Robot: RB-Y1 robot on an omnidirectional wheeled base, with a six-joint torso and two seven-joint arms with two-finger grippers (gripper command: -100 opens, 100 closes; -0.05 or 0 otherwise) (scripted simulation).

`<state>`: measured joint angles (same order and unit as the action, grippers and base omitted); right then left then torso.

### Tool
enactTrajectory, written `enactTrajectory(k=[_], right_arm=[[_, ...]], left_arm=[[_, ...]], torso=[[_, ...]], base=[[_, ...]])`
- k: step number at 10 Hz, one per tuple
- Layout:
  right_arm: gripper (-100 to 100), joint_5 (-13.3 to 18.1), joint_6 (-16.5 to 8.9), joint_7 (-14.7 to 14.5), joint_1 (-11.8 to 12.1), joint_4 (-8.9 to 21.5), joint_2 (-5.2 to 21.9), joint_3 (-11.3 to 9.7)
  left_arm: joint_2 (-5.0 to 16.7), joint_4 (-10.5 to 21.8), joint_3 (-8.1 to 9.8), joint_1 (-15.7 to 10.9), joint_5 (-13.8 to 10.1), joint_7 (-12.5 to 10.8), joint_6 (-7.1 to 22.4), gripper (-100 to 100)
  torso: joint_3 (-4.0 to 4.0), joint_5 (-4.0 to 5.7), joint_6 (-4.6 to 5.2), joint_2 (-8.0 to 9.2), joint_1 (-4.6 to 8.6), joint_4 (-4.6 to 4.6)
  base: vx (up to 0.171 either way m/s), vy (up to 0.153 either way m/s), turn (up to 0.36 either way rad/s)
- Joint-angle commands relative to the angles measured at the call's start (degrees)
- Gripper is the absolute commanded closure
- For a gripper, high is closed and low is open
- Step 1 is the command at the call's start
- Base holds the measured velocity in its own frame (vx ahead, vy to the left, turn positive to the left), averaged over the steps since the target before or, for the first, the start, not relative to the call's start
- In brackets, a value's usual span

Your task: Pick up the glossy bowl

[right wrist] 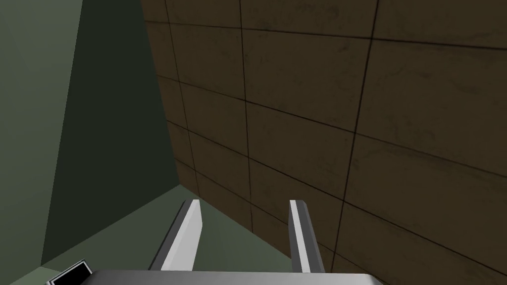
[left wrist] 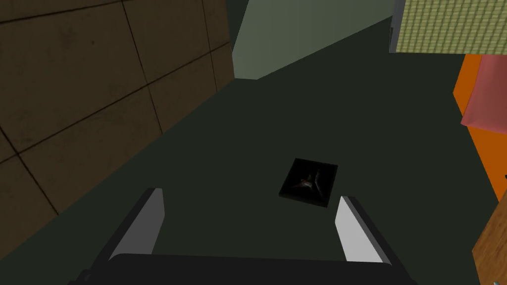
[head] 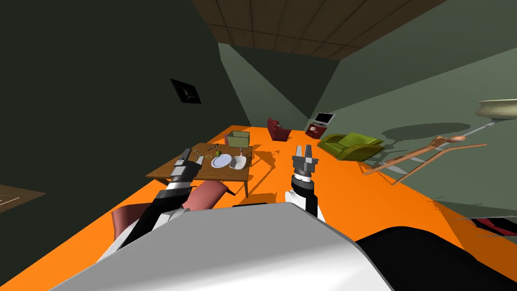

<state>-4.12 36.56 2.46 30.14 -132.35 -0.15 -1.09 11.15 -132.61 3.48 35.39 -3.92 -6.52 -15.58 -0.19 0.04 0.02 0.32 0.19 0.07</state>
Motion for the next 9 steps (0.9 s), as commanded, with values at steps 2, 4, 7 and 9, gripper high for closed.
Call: enactTrajectory(k=[2,4,7,9], right_arm=[[0,0.0,0.0,0.0,0.0,0.0,0.0,0.0],[0,0.0,0.0,0.0,0.01,0.0,0.0,0.0],[0,0.0,0.0,0.0,0.02,0.0,0.0,0.0],[0,0.0,0.0,0.0,0.02,0.0,0.0,0.0]], left_arm=[[2.94,2.52,1.18,2.53,-3.79,-0.75,3.12,-100],[5.21,4.15,2.09,5.16,-6.92,-1.36,5.6,-100],[8.6,6.76,3.36,9.55,-11.81,-2.29,9.51,-100],[10.71,8.63,4.04,12.65,-15.04,-2.89,12.19,-100]], torso=[[0.03,0.01,-0.01,-0.05,0.02,-0.01],[0.1,0.0,-0.01,-0.18,-0.01,-0.04],[0.21,0.02,-0.01,-0.38,0.02,-0.08],[0.27,0.01,0.0,-0.46,0.0,-0.1]], base=[[-0.044,-0.07,-0.193],[-0.008,-0.063,-0.261],[0.035,-0.079,-0.251],[0.057,-0.076,-0.277]])
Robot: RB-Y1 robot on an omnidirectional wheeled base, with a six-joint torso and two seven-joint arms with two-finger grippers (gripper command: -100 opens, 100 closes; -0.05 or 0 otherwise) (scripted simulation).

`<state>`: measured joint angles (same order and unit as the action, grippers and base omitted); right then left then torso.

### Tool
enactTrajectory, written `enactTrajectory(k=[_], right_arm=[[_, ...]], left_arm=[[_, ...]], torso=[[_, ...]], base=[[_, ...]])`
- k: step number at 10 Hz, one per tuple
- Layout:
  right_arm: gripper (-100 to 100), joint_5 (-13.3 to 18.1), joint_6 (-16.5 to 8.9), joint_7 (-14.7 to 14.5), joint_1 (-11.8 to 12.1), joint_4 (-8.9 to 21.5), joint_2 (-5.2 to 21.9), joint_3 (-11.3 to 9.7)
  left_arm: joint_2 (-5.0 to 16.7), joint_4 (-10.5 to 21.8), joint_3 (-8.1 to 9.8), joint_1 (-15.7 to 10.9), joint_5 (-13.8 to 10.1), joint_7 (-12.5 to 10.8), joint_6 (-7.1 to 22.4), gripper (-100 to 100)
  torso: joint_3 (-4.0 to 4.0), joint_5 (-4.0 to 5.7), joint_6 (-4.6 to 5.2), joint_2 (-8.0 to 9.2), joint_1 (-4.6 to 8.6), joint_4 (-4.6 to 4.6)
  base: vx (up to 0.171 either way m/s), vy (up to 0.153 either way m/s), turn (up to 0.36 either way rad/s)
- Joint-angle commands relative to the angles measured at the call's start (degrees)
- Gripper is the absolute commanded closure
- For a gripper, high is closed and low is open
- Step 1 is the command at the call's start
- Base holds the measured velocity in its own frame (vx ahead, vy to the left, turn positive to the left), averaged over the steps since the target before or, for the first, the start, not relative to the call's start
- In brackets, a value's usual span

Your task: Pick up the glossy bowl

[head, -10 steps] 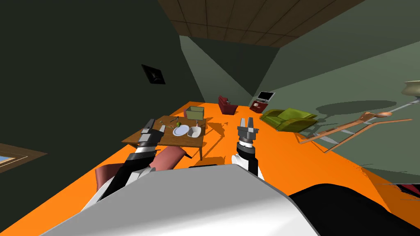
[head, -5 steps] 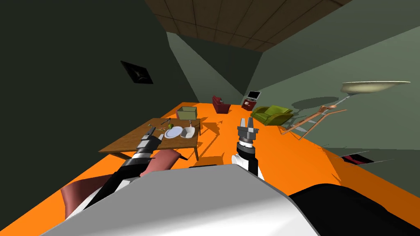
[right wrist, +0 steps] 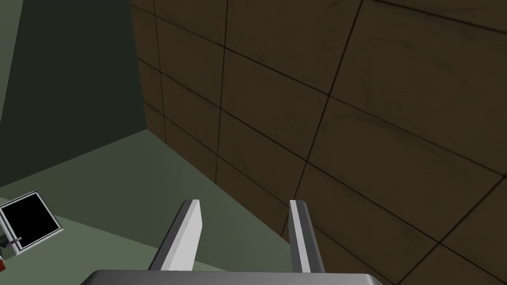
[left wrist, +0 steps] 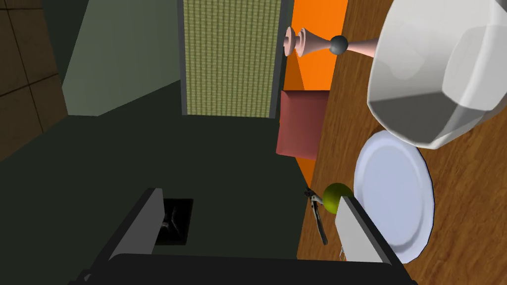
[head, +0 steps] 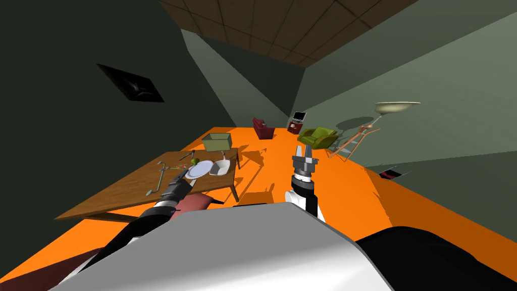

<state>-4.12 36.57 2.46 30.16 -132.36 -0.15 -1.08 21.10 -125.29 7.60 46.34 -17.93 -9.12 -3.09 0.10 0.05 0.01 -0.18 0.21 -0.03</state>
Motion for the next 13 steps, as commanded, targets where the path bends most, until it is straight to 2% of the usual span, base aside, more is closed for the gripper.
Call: enactTrajectory(k=[1,6,7,13], right_arm=[[0,0.0,0.0,0.0,0.0,0.0,0.0,0.0],[0,0.0,0.0,0.0,0.01,0.0,0.0,0.01],[0,0.0,0.0,0.0,0.01,0.0,0.0,0.0],[0,0.0,0.0,0.0,0.02,0.0,0.01,0.01]], left_arm=[[0.76,1.31,-0.08,1.7,-1.08,-0.29,-0.29,-100],[5.27,6.16,0.99,9.51,-8.76,-1.68,6.2,-100],[5.27,6.16,0.99,9.51,-8.77,-1.68,6.2,-100],[8.79,11.25,1.0,17.81,-15.88,-2.96,12.48,-100]], torso=[[0.0,0.0,0.0,0.0,0.0,0.0],[0.09,-0.01,-0.02,-0.15,-0.06,-0.04],[0.13,-0.01,0.0,-0.23,-0.06,-0.05],[0.24,-0.05,-0.01,-0.4,-0.25,-0.09]], base=[[0.056,-0.049,-0.074],[0.105,-0.057,-0.255],[0.098,-0.025,-0.113],[0.15,0.001,-0.24]])
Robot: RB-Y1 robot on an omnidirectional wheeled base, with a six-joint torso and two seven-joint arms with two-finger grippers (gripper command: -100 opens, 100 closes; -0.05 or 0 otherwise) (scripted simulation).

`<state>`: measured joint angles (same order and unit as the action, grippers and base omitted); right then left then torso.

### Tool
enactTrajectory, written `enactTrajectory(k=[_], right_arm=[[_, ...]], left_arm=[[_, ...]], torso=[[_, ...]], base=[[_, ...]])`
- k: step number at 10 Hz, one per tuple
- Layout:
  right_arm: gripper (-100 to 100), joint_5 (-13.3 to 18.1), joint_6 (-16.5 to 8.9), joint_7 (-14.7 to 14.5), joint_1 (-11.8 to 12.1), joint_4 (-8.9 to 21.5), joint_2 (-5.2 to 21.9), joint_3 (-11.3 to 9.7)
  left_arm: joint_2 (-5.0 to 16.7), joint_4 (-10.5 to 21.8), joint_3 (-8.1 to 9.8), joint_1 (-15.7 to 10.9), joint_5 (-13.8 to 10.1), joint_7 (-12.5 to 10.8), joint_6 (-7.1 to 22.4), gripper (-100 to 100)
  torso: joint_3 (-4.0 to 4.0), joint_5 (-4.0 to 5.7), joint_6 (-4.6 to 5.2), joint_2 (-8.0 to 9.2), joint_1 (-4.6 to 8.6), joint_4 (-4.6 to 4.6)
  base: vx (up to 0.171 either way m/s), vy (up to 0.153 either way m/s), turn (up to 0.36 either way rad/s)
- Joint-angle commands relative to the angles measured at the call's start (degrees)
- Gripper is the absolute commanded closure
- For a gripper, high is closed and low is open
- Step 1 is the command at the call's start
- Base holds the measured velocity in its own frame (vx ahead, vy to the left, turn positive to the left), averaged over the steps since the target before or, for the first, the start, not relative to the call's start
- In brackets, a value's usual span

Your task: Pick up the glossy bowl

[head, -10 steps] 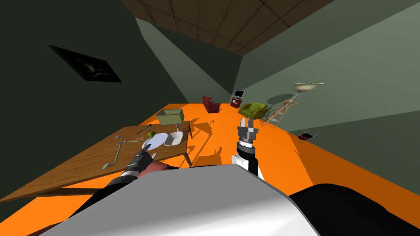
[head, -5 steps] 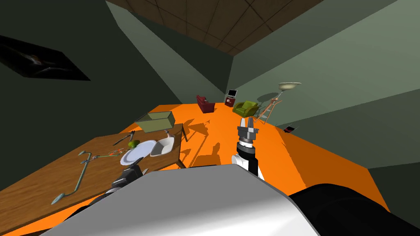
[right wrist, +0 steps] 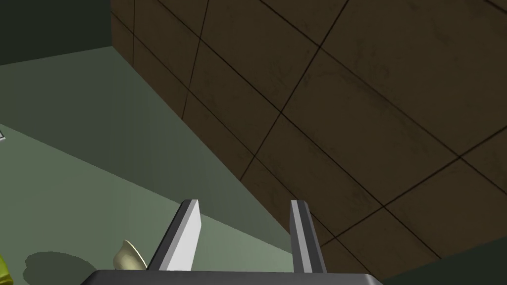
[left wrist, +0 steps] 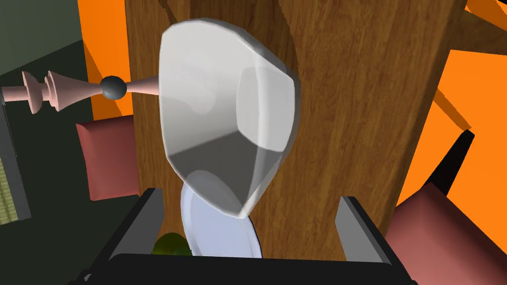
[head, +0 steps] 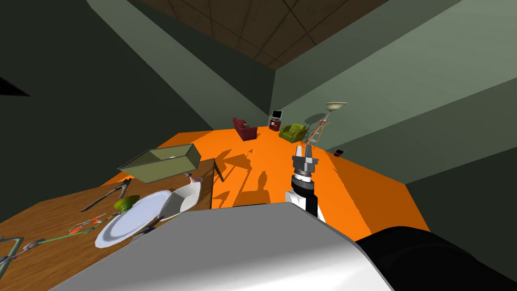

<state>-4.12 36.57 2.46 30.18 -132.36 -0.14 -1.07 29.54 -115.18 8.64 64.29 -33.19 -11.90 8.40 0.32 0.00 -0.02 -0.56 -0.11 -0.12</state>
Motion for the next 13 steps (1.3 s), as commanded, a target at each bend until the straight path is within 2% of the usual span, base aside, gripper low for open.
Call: enactTrajectory(k=[1,4,5,6,7,8,10,11,12,13], right_arm=[[0,0.0,0.0,0.0,0.0,0.0,0.0,0.0],[0,0.0,0.0,0.0,0.01,0.0,0.0,0.0],[0,0.0,0.0,0.0,0.01,0.0,0.0,0.0],[0,0.0,0.0,0.0,0.01,0.0,0.0,0.01],[0,0.0,0.0,0.0,0.0,0.0,0.0,0.01],[0,0.0,0.0,0.0,0.0,0.0,0.0,0.01],[0,0.0,0.0,0.0,-0.01,0.0,-0.01,0.0],[0,0.0,0.0,0.0,-0.01,0.0,-0.01,0.0],[0,0.0,0.0,0.0,-0.01,0.0,-0.01,0.0],[0,0.0,0.0,0.0,-0.01,0.0,-0.01,0.0]], left_arm=[[0.75,1.87,-0.22,1.01,-1.5,-0.33,1.83,-100],[1.97,4.39,-1.45,4.89,-4.07,-0.81,4.59,-100],[1.97,4.39,-1.45,4.89,-4.07,-0.81,4.59,-100],[2.35,5.46,-2.3,6.29,-4.83,-0.94,5.64,-100],[2.35,5.46,-2.3,6.29,-4.83,-0.94,5.64,-100],[2.49,6.88,-3.76,7.65,-5.46,-1.05,6.89,-100],[2.29,7.68,-4.72,8.02,-5.6,-1.08,7.54,-100],[2.0,6.5,-3.99,8.08,-5.23,-1.16,8.04,-100],[2.03,6.55,-4.02,8.08,-5.26,-1.21,8.21,0],[1.29,8.51,-4.67,6.38,-4.73,-1.02,7.97,-100]], torso=[[0.0,0.0,0.0,0.0,0.0,0.0],[0.03,-0.02,-0.02,-0.05,-0.07,-0.01],[0.11,-0.03,0.02,-0.19,-0.13,-0.04],[0.05,-0.04,-0.03,-0.08,-0.09,-0.02],[-0.02,-0.03,-0.01,0.04,-0.12,0.01],[-0.1,-0.03,-0.03,0.19,-0.04,0.04],[-0.23,0.04,-0.04,0.41,0.26,0.09],[-0.31,0.05,-0.05,0.56,0.28,0.12],[-0.35,0.05,-0.05,0.62,0.29,0.14],[-0.37,0.05,-0.05,0.64,0.29,0.14]], base=[[0.185,0.045,-0.193],[0.201,0.065,-0.218],[0.175,0.079,-0.099],[0.137,0.093,-0.127],[0.099,0.069,-0.08],[0.072,0.025,-0.005],[0.033,0.0,-0.048],[0.0,0.0,0.0],[0.0,0.0,0.0],[-0.003,0.0,-0.012]])
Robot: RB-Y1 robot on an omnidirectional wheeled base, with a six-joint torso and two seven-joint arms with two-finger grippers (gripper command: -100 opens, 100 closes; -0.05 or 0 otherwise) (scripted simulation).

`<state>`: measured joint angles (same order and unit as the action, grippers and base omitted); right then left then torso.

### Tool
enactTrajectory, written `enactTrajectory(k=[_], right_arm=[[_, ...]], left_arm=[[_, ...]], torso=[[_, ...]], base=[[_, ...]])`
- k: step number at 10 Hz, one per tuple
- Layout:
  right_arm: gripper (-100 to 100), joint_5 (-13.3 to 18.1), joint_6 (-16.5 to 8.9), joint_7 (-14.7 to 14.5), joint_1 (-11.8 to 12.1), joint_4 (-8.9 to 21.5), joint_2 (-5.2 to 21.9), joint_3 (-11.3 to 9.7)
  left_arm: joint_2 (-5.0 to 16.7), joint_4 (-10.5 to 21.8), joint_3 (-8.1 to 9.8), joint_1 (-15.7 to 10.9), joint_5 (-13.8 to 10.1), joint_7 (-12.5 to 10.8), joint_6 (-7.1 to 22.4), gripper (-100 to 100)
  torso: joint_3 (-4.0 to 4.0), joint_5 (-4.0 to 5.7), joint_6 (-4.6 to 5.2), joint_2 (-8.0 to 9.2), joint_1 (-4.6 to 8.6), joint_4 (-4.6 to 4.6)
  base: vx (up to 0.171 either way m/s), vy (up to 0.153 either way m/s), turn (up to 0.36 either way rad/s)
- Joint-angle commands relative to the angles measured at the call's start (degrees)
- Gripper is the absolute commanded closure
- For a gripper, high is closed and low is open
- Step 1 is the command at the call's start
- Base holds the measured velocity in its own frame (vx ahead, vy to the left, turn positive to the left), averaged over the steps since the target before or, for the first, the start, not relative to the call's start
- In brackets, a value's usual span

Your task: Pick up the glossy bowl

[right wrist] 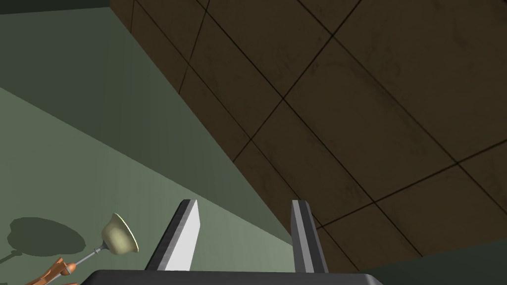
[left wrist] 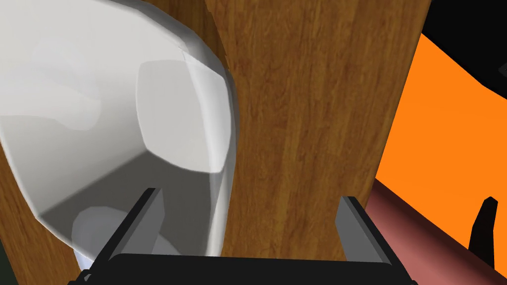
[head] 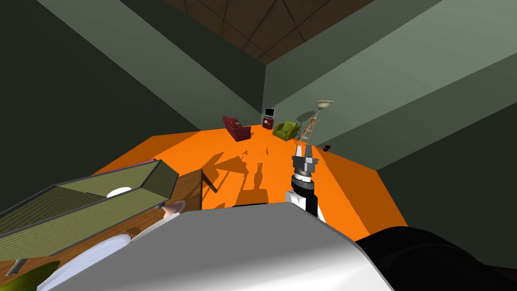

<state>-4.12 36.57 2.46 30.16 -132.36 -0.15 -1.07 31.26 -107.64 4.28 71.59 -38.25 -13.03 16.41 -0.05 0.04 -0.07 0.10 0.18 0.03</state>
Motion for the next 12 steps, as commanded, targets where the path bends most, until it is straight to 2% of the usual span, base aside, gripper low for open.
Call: enactTrajectory(k=[1,3,4,5,9,10,11,12], right_arm=[[0,0.0,0.0,0.0,0.0,0.0,0.0,0.0],[0,0.0,0.0,0.0,0.0,0.0,0.0,0.0],[0,0.0,0.0,0.0,0.0,0.0,0.0,0.0],[0,0.0,0.0,0.0,0.0,0.0,0.0,0.0],[0,0.0,0.0,0.0,0.0,0.0,0.0,0.0],[0,0.0,0.0,0.0,0.0,0.0,0.0,0.0],[0,0.0,0.0,0.0,0.0,0.0,0.0,0.0],[0,0.0,0.0,0.0,0.0,0.0,0.0,0.0]], left_arm=[[-0.8,1.96,-0.63,-1.78,0.6,0.2,-0.15,-100],[-1.54,3.93,-1.29,-3.48,1.13,0.38,-0.37,-100],[-1.22,3.38,-1.13,-2.92,0.88,0.33,-0.4,-100],[-1.25,3.51,-1.18,-3.0,0.89,0.35,-0.46,100],[-0.95,3.12,-0.41,-3.35,0.96,0.37,-1.07,100],[-0.95,3.13,-0.4,-3.36,0.96,0.38,-1.07,0],[-0.8,1.96,-0.63,-1.78,0.6,0.2,-0.15,100],[-0.43,0.97,-0.31,-0.92,0.33,0.11,-0.04,100]], torso=[[0.0,0.0,0.0,0.0,0.0,0.0],[-0.01,0.0,0.0,0.01,0.0,0.0],[0.0,0.0,0.0,0.01,0.0,0.0],[0.0,0.01,0.0,0.0,0.0,0.0],[-0.12,-0.59,-0.31,0.33,-0.02,-0.09],[-0.12,-0.57,-0.31,0.34,-0.02,-0.1],[-0.12,-0.56,-0.31,0.35,-0.01,-0.1],[-0.11,-0.54,-0.34,0.34,0.02,-0.12]], base=[[-0.005,0.0,-0.016],[-0.002,0.0,-0.007],[0.0,0.0,0.0],[0.0,0.0,0.0],[-0.001,0.0,-0.004],[0.0,0.0,0.0],[0.01,0.005,0.016],[0.008,-0.001,0.027]])
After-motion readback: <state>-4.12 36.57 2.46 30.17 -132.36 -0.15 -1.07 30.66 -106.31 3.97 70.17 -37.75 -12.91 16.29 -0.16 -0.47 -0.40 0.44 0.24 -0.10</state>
